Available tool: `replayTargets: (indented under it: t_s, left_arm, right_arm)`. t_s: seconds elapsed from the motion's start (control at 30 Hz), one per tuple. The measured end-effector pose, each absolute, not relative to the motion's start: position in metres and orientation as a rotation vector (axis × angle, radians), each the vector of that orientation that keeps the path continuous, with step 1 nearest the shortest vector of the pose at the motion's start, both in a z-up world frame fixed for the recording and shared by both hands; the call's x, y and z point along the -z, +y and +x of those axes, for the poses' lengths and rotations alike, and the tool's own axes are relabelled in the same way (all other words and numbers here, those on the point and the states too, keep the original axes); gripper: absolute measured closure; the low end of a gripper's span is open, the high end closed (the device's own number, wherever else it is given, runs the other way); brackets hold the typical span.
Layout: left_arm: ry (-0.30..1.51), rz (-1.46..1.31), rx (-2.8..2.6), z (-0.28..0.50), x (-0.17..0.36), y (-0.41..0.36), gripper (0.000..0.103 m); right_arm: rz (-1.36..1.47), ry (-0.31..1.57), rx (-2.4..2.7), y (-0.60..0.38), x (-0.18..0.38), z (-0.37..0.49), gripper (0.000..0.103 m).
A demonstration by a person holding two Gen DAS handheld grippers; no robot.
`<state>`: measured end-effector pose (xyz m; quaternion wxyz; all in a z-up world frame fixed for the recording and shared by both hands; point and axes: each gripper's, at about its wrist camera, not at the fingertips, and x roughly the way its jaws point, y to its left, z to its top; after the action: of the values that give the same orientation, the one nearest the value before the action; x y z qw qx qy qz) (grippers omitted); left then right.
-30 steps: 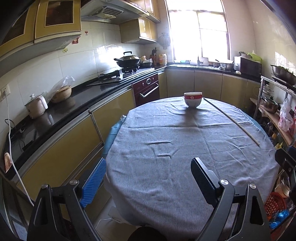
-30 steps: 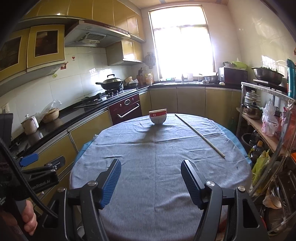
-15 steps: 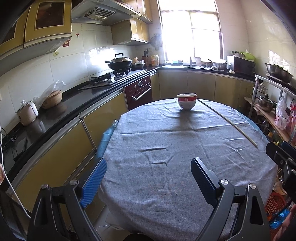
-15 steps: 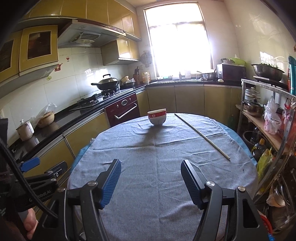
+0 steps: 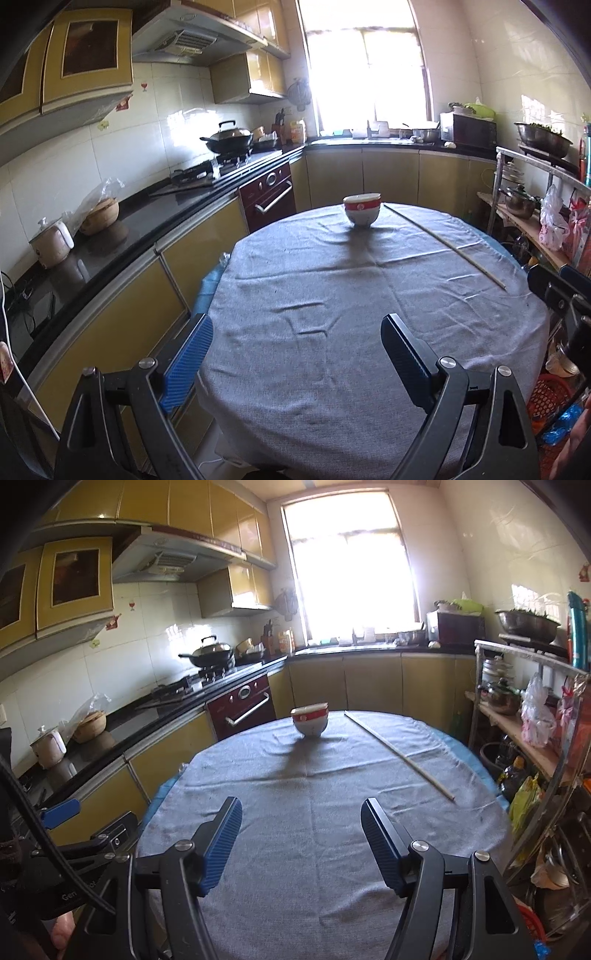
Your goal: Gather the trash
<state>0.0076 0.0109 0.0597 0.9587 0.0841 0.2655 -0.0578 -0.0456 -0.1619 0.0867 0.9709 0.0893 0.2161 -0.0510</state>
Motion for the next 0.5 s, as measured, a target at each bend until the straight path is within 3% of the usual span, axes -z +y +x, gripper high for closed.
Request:
replayTargets:
  t_s: [0.43, 0.5]
  left_arm:
    - [0.499, 0.178, 0.274, -0.003, -0.107, 0.000, 0.011]
    - [0.470, 0.166, 0.269, -0.005, -0.122, 0.008, 0.011]
  right_arm:
    - [0.220, 0.241, 0.226, -0.217, -0.150, -0.109, 0.032]
    - [0.244, 0.190, 0.239, -0.228, -0.165, -0.124, 0.027]
